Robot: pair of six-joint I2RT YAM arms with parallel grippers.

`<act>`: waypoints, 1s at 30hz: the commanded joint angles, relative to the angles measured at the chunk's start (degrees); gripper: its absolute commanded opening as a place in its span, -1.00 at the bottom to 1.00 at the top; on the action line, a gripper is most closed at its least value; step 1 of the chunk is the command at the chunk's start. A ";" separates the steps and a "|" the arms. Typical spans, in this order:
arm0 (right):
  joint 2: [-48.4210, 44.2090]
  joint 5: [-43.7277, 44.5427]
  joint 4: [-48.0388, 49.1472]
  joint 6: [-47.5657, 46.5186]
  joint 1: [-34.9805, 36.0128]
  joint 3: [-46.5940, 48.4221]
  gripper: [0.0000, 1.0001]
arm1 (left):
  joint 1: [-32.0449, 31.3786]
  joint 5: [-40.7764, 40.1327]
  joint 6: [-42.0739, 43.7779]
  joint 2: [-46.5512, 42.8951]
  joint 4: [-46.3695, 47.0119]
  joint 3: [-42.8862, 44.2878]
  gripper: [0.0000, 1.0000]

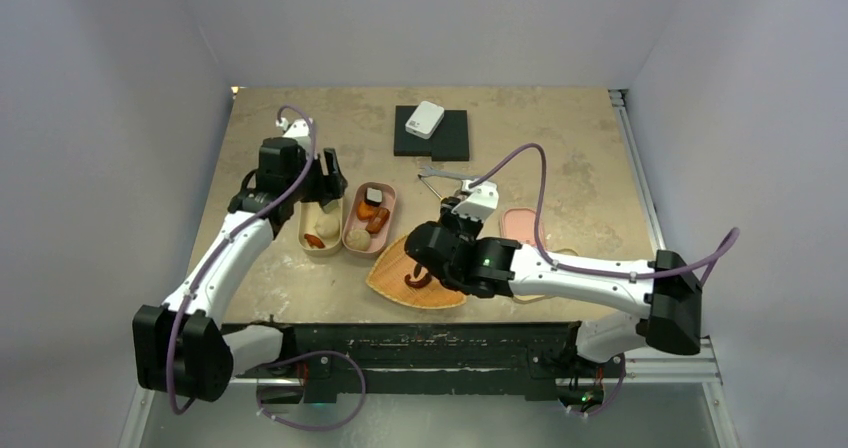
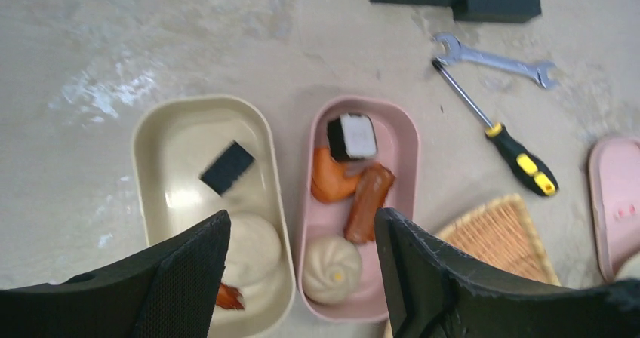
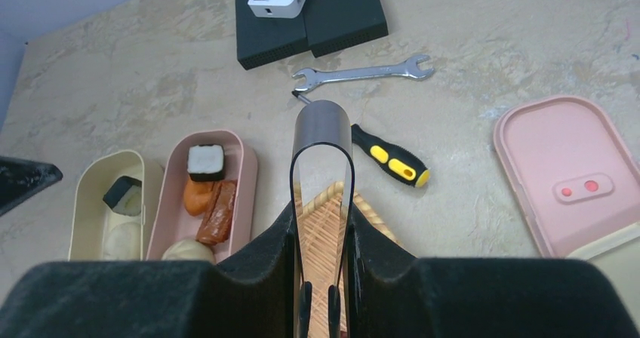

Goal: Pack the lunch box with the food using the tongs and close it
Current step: Adjust the fake food on the plate, then adjust the plate at the center of the board.

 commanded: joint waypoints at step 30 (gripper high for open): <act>-25.67 -16.09 33.04 -37.32 -17.20 -16.24 -0.84 | -24.86 20.65 9.83 22.29 6.70 7.54 0.20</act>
